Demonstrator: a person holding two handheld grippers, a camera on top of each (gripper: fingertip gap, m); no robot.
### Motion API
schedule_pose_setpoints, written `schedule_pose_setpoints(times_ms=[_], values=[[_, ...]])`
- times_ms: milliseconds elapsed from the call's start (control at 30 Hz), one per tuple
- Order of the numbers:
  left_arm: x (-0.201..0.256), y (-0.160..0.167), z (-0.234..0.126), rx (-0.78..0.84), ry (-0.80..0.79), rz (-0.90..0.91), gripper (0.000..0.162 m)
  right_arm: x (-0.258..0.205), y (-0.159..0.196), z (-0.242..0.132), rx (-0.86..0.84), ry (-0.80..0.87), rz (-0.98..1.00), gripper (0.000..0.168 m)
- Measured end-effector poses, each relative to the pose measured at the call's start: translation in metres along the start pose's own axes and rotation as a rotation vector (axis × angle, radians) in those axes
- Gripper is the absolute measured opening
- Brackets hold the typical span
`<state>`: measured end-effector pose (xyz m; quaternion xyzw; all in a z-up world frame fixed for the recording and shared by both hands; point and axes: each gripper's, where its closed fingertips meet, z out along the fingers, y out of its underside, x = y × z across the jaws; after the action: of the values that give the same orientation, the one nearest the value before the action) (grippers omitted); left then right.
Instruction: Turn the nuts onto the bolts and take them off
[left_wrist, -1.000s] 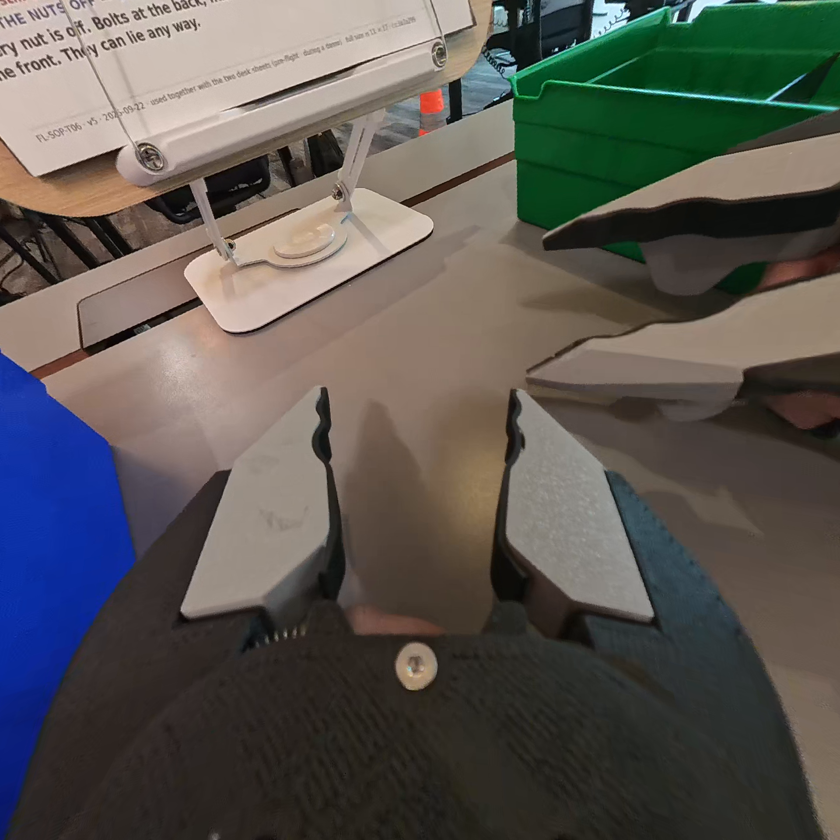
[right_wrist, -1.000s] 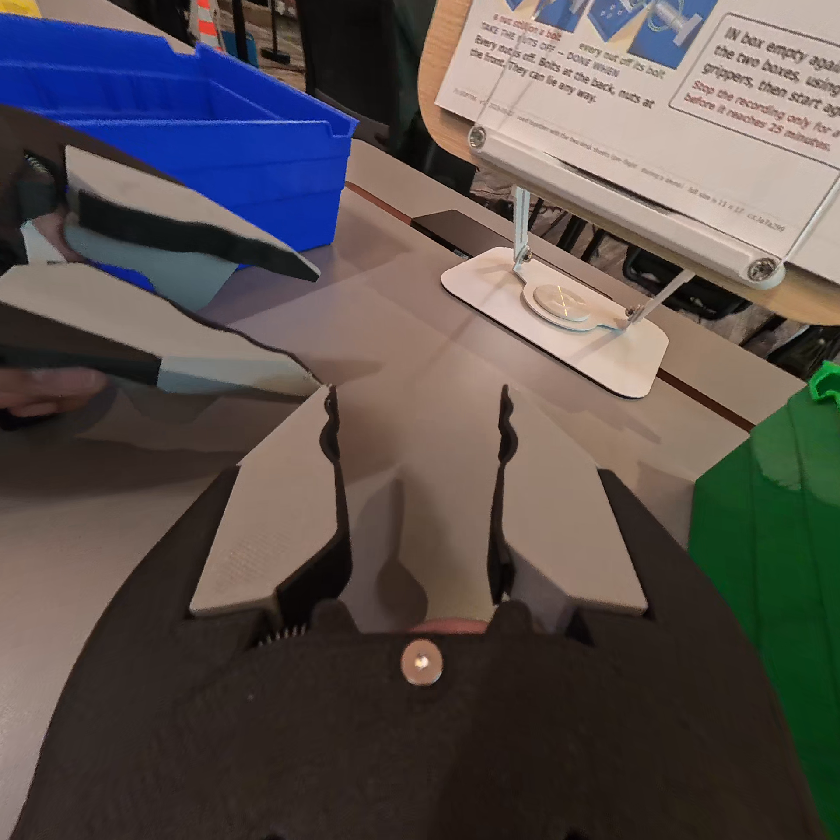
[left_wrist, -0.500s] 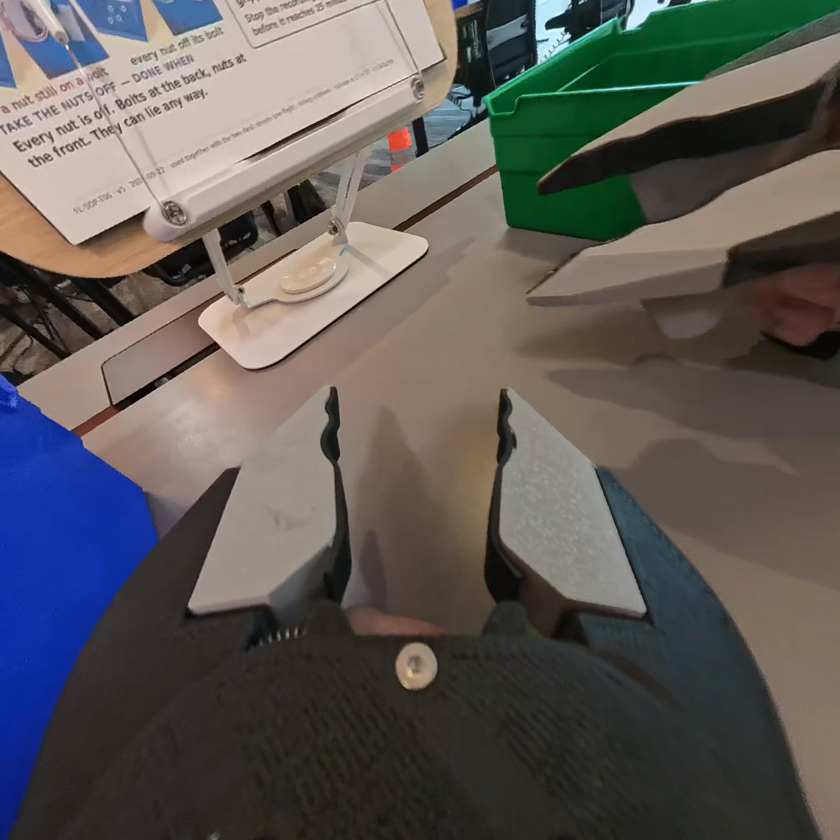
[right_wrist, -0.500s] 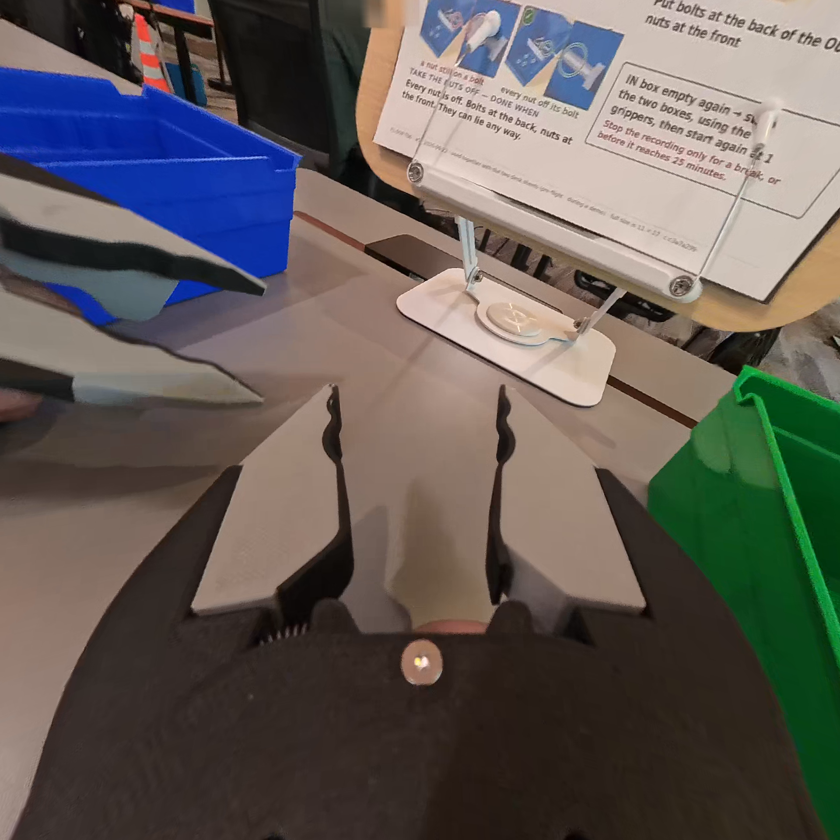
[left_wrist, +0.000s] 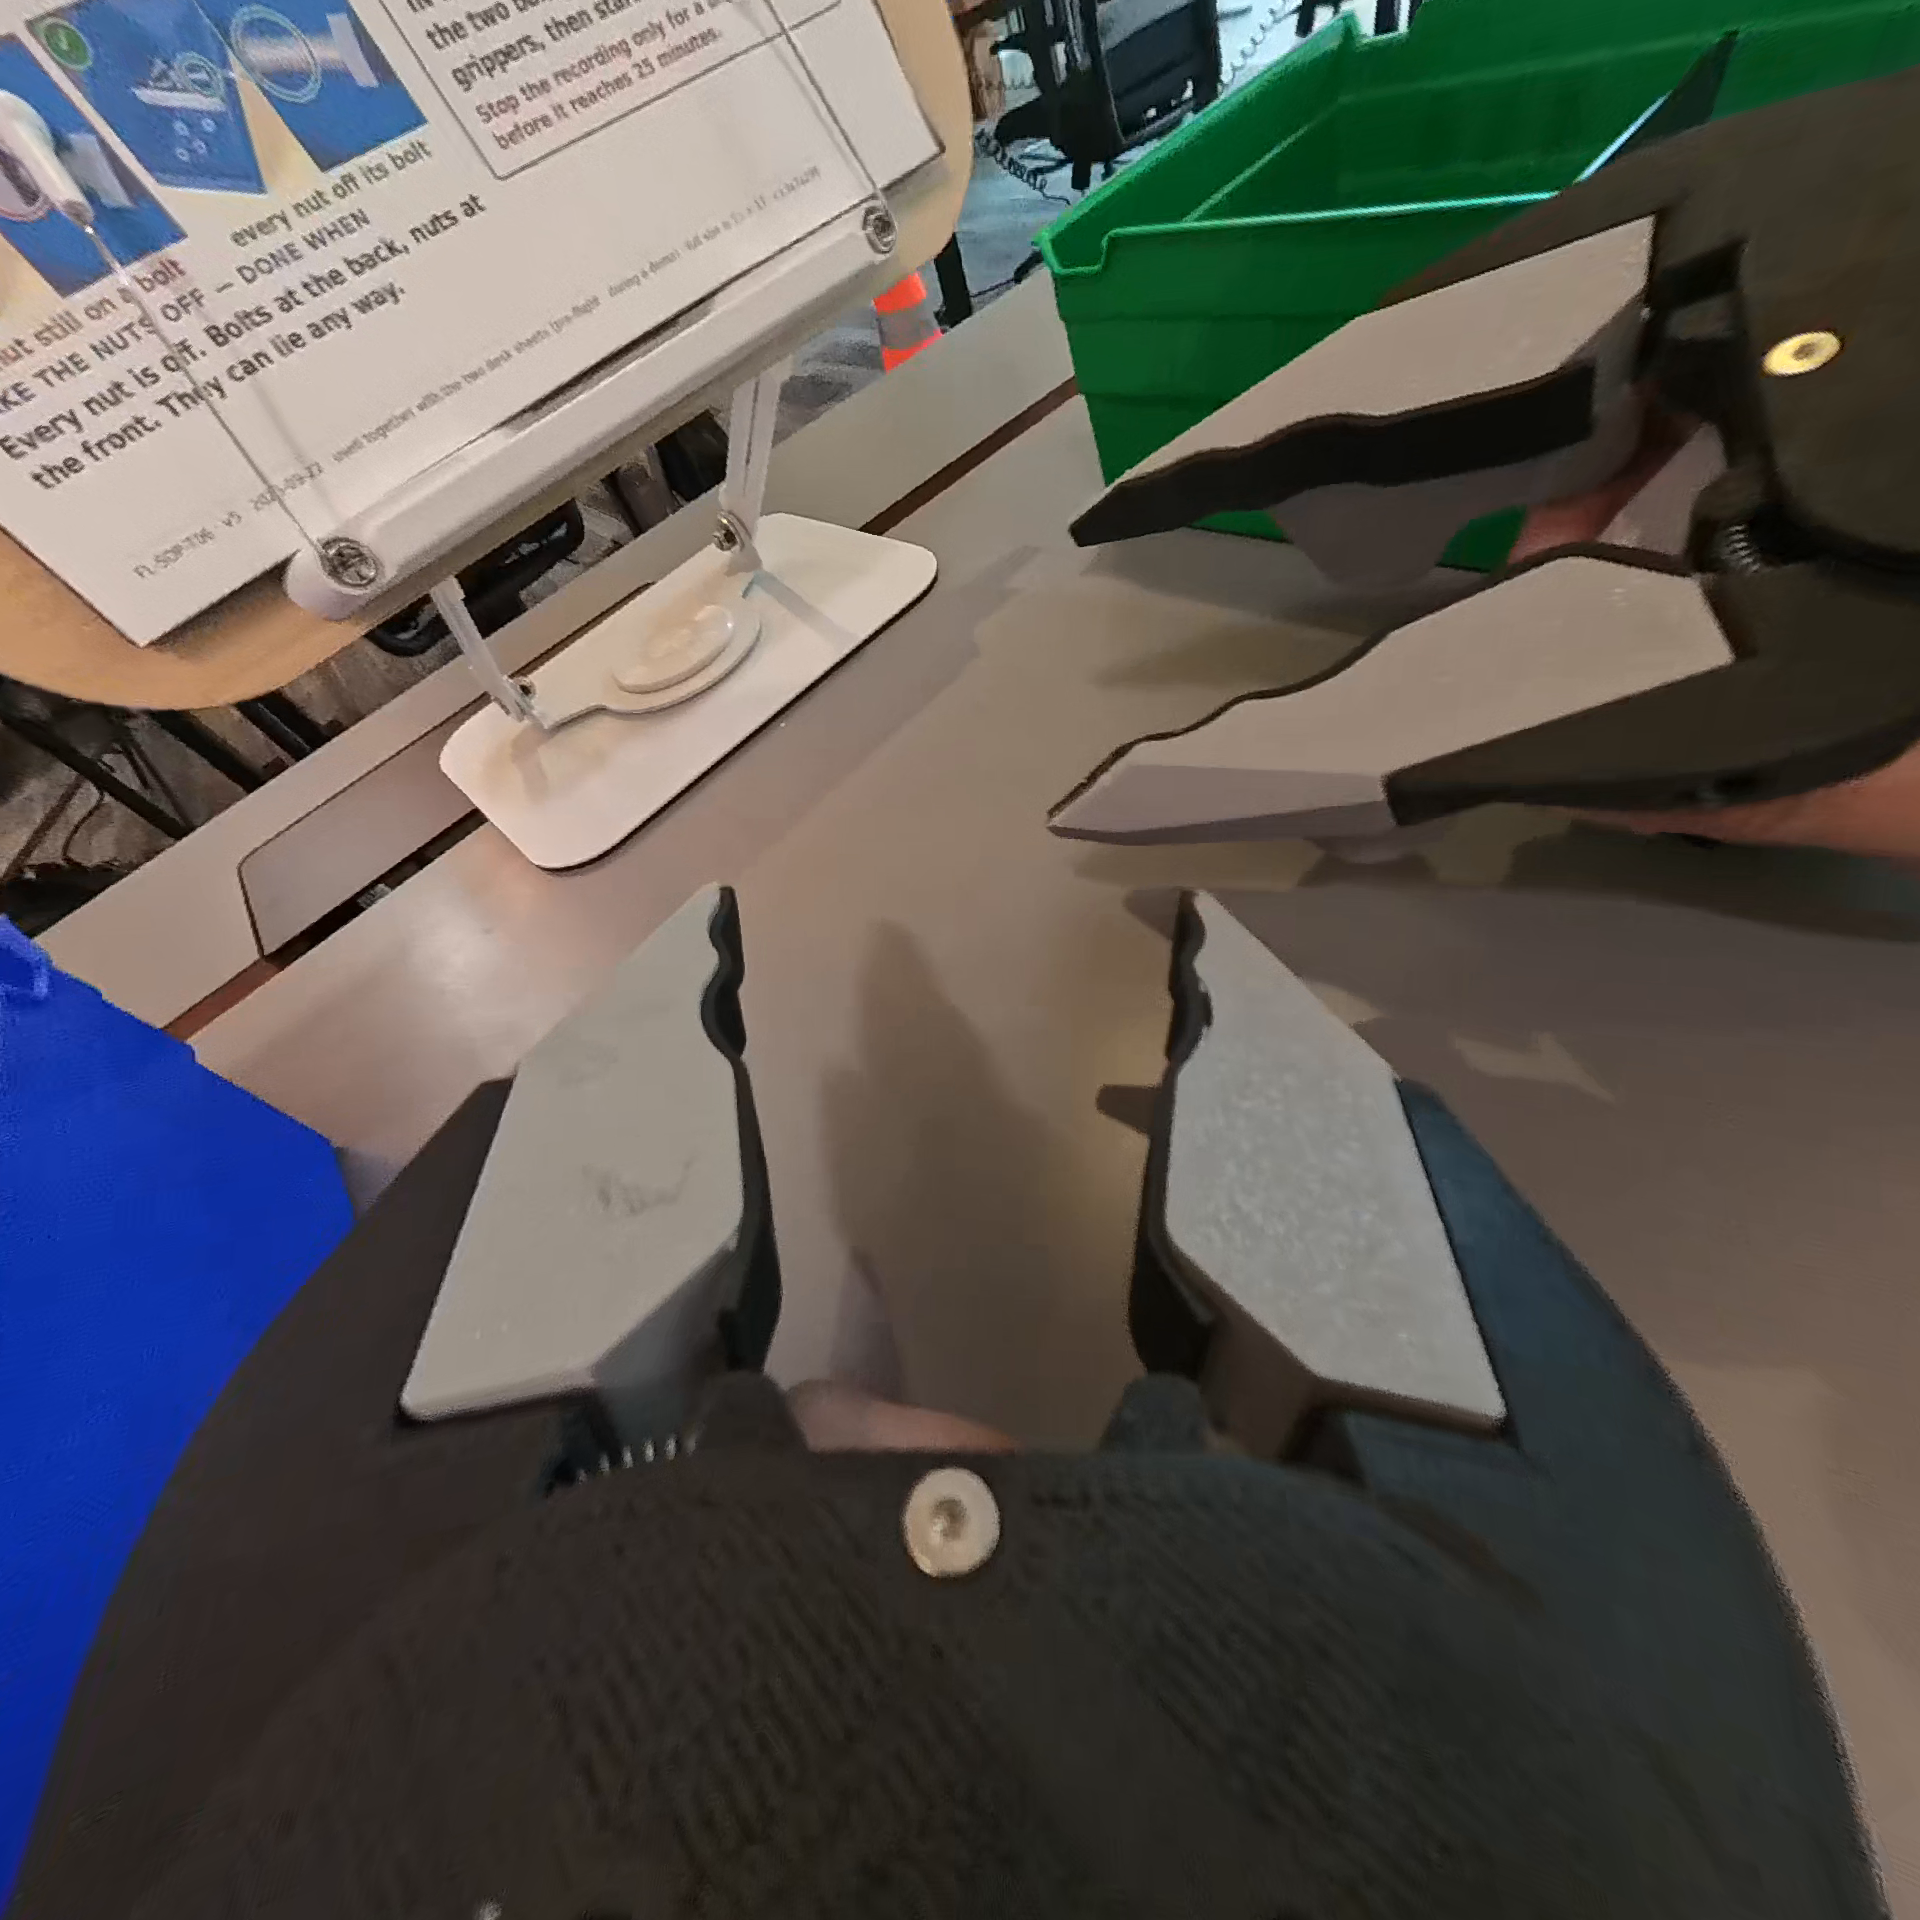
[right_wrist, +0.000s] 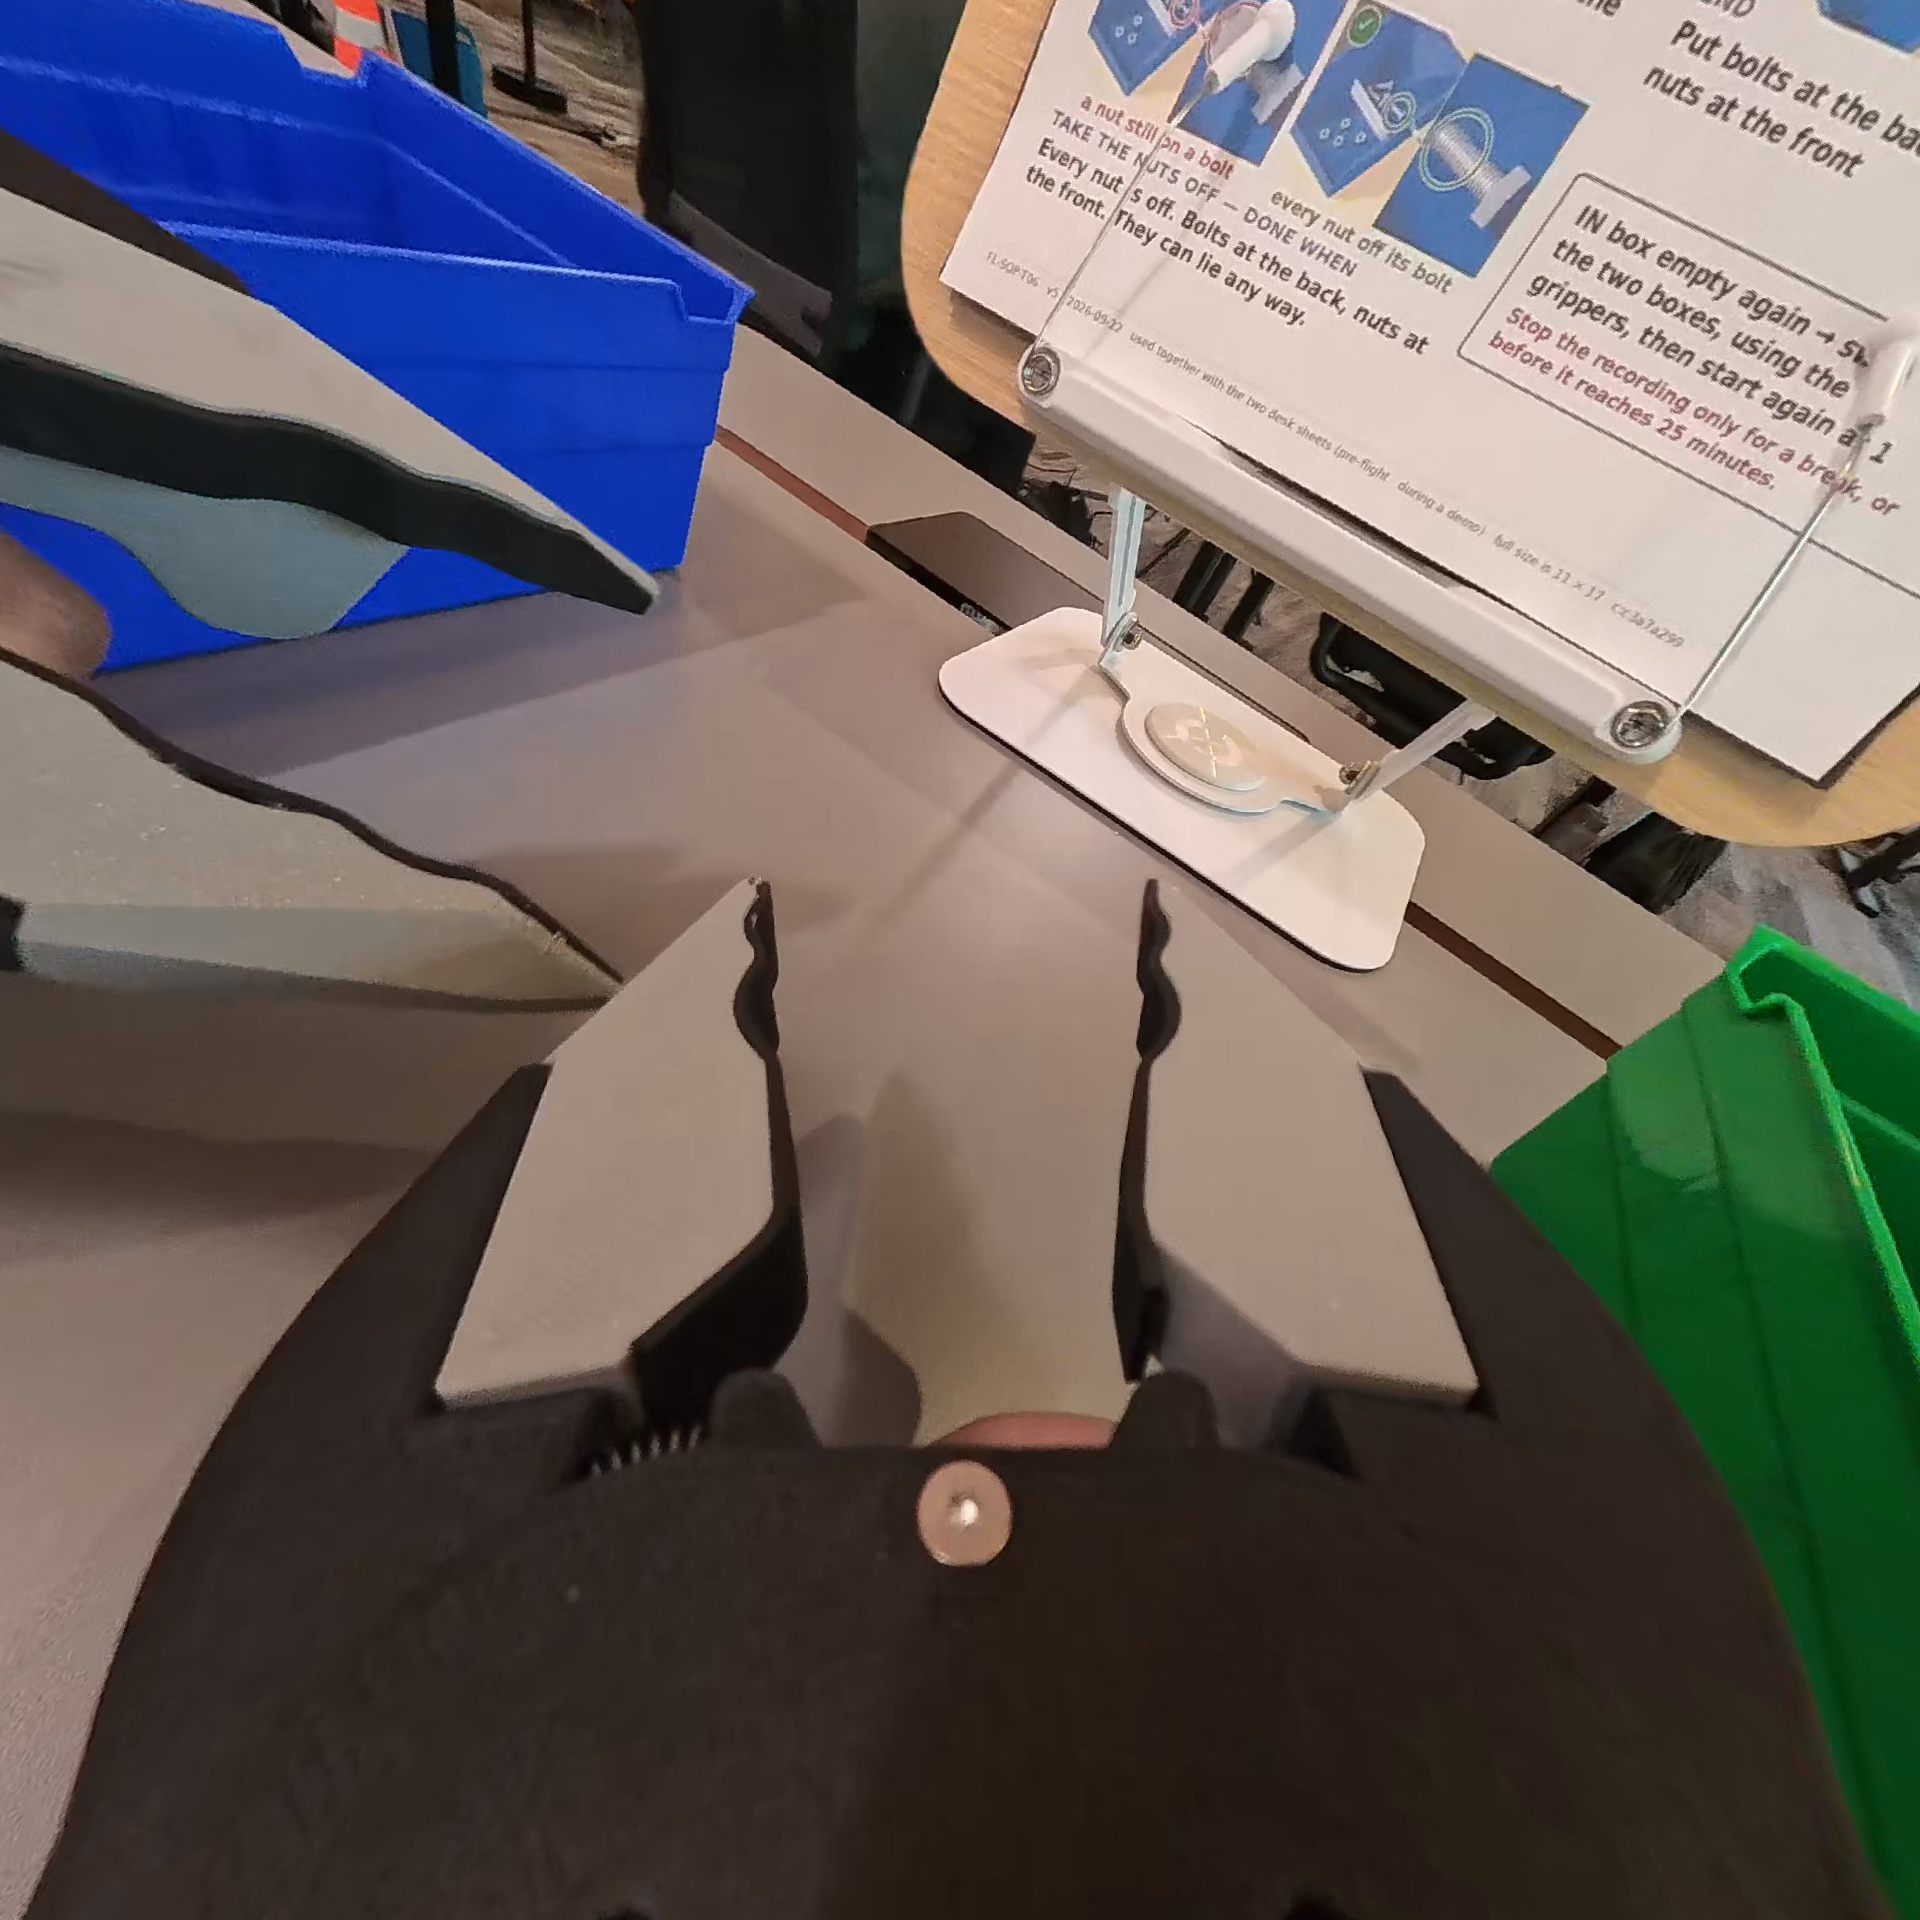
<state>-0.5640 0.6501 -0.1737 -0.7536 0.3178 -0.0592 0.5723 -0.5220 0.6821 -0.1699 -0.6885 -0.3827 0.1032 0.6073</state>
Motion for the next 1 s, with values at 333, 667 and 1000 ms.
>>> schedule_pose_setpoints(times_ms=[333,667,1000], values=[[0.005,-0.001,-0.001,0.021,-0.013,0.018,0.083,0.006,0.006,-0.005,0.000,-0.005,0.056,0.063],[0.015,0.009,0.004,-0.009,0.062,-0.081,0.083,-0.008,-0.009,-0.032,0.048,-0.100,0.115,0.068],[0.006,-0.010,-0.011,0.028,-0.003,-0.063,0.083,-0.023,-0.027,-0.043,0.126,-0.129,0.084,0.061]])
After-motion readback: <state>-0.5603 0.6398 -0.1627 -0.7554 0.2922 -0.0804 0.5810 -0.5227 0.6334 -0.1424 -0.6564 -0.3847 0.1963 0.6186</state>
